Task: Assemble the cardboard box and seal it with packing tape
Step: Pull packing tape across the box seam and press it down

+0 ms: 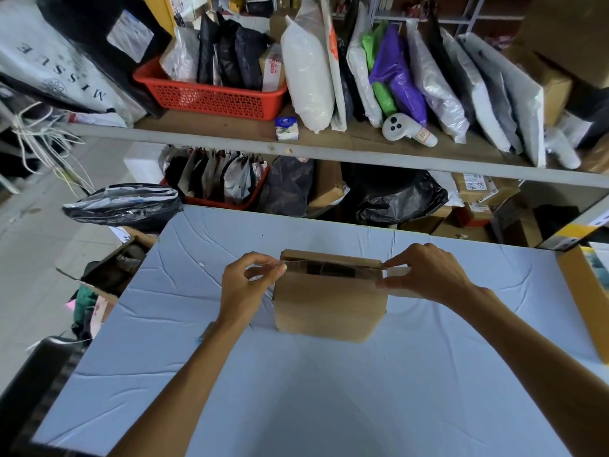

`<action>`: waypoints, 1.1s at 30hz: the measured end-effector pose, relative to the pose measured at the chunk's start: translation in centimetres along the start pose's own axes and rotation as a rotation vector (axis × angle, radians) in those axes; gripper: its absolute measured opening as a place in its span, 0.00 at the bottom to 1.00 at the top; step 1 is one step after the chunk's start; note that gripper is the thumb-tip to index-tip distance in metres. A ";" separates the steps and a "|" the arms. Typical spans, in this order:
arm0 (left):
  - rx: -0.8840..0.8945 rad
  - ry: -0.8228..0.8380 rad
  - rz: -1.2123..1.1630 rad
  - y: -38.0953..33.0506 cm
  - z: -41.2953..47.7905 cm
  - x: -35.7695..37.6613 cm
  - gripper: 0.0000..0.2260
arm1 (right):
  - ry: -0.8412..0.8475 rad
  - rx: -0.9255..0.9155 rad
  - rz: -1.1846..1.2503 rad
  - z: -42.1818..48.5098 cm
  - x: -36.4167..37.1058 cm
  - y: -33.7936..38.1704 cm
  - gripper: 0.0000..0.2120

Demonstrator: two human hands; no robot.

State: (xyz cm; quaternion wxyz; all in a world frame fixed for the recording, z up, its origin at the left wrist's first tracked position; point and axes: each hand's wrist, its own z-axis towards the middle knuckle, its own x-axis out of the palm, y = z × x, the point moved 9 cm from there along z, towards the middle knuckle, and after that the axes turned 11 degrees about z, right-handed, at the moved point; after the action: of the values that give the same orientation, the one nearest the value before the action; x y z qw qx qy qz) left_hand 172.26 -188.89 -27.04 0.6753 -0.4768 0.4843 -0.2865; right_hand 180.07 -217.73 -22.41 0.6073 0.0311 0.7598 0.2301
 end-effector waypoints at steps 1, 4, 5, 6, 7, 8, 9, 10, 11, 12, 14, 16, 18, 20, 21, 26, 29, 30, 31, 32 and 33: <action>0.002 -0.010 0.004 -0.1 0.1 0.1 0.06 | 0.008 -0.007 -0.012 0.1 0.0 0.0 0.21; -0.004 0.011 -0.035 -0.2 0.6 0.7 0.04 | 0.048 -0.032 -0.059 0.4 0.1 0.4 0.20; -0.002 0.038 -0.042 -0.1 0.9 1.1 0.04 | 0.068 -0.035 -0.069 0.5 0.2 0.4 0.20; 0.005 0.069 -0.038 0.0 1.2 1.5 0.03 | 0.085 -0.038 -0.074 0.6 0.2 0.4 0.20; 0.011 0.100 -0.025 0.0 1.5 1.9 0.04 | 0.094 -0.042 -0.074 0.6 0.3 0.3 0.20; 0.013 0.124 -0.010 0.1 1.8 2.1 0.05 | 0.100 -0.042 -0.067 0.6 0.3 0.2 0.20; 0.008 0.149 -0.009 0.2 2.2 2.3 0.07 | 0.101 -0.040 -0.057 0.6 0.2 0.1 0.20; 0.002 0.185 -0.022 0.3 2.5 2.5 0.06 | 0.099 -0.037 -0.048 0.6 0.2 0.0 0.20; 0.002 0.232 -0.037 0.3 2.7 2.8 0.06 | 0.100 -0.034 -0.040 0.6 0.2 -0.1 0.21; 0.002 0.283 -0.046 0.3 2.9 3.2 0.06 | 0.102 -0.035 -0.036 0.6 0.2 -0.1 0.21; -0.019 0.358 -0.038 0.8 3.3 3.8 0.08 | 0.108 -0.035 -0.027 0.6 0.2 0.0 0.21; -0.026 0.375 -0.018 1.1 3.7 3.8 0.10 | 0.117 -0.029 -0.008 0.7 0.2 0.1 0.20; -0.014 0.372 0.014 1.5 4.0 3.8 0.13 | 0.127 -0.025 0.008 0.7 0.3 0.0 0.19; -0.010 0.343 0.085 1.6 4.2 3.5 0.13 | 0.117 -0.011 0.043 0.8 0.2 -0.4 0.17; -0.011 0.328 0.116 1.5 4.3 3.5 0.12 | 0.102 0.008 0.067 0.8 0.1 -0.7 0.17; -0.015 0.253 0.165 1.6 4.5 3.7 0.10 | 0.057 0.077 0.102 0.9 0.4 -1.6 0.18; -0.026 0.164 0.181 1.6 4.4 3.5 0.11 | 0.043 0.103 0.105 1.1 0.5 -1.9 0.18; -0.032 0.144 0.186 1.5 4.4 3.4 0.11 | 0.049 0.107 0.099 1.2 0.5 -1.9 0.18; -0.035 0.132 0.187 1.6 4.4 3.3 0.11 | 0.056 0.108 0.091 1.3 0.6 -1.9 0.18; -0.036 0.127 0.184 1.5 4.3 3.3 0.10 | 0.064 0.110 0.085 1.4 0.7 -1.9 0.17; -0.037 0.125 0.176 1.5 4.3 3.3 0.09 | 0.071 0.114 0.081 1.5 0.8 -1.9 0.17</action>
State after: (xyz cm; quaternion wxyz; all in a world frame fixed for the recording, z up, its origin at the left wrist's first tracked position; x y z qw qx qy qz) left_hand 177.34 -189.57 -29.36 0.6575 -0.4258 0.5707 -0.2463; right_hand 181.68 -218.71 -24.07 0.5674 0.0882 0.7908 0.2119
